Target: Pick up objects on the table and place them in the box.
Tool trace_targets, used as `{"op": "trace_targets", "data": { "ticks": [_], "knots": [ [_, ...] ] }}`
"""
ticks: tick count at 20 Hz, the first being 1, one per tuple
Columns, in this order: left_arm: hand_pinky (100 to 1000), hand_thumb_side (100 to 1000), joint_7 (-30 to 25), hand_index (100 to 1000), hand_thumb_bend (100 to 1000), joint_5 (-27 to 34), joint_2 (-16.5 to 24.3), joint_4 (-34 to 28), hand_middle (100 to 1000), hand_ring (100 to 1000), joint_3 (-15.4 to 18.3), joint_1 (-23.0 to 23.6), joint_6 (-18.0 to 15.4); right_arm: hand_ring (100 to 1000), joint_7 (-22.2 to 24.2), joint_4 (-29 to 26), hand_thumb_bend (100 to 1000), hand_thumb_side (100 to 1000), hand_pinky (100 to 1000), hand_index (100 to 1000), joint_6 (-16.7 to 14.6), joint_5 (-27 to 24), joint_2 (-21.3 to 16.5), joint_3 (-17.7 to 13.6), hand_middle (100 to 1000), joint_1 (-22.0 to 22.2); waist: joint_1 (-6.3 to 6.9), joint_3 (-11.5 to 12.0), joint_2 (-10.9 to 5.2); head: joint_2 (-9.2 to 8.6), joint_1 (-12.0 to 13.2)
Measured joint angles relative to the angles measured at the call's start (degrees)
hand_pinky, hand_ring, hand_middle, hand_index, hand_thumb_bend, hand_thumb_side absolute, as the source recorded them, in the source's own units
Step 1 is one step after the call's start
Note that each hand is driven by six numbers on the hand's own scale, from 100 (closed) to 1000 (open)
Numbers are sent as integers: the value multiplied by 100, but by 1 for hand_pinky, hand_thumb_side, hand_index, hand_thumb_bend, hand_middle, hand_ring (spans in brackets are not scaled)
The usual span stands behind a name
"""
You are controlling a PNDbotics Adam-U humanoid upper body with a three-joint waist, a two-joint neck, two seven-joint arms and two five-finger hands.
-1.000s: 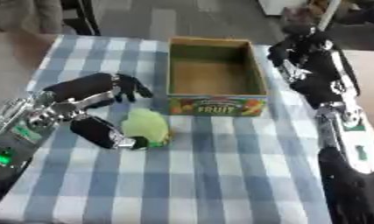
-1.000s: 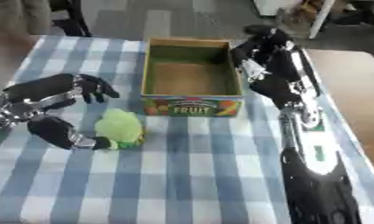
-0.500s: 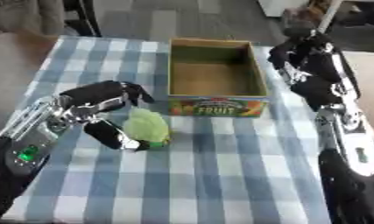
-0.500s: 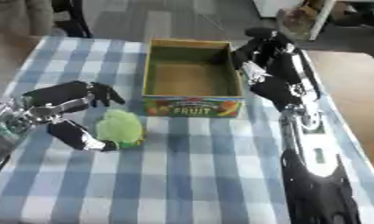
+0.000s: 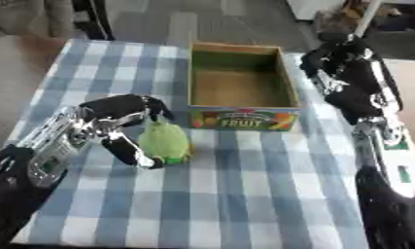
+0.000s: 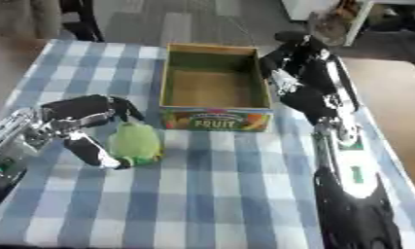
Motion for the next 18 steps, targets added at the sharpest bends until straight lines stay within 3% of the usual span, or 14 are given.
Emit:
{"op": "trace_targets", "data": {
  "ticks": [13,18],
  "knots": [
    [687,379,-281,876,617,-184,-45,298,790,758,-121,-231,-206,595,18,0,346,100,591,710,9,0,25,29,471,0,13,-46,0,-38,45],
    [679,374,-407,821,496,-253,-45,424,749,720,-178,-285,-319,595,29,0,347,100,591,710,8,0,26,30,470,0,17,-70,1,-38,45]
  ]
}}
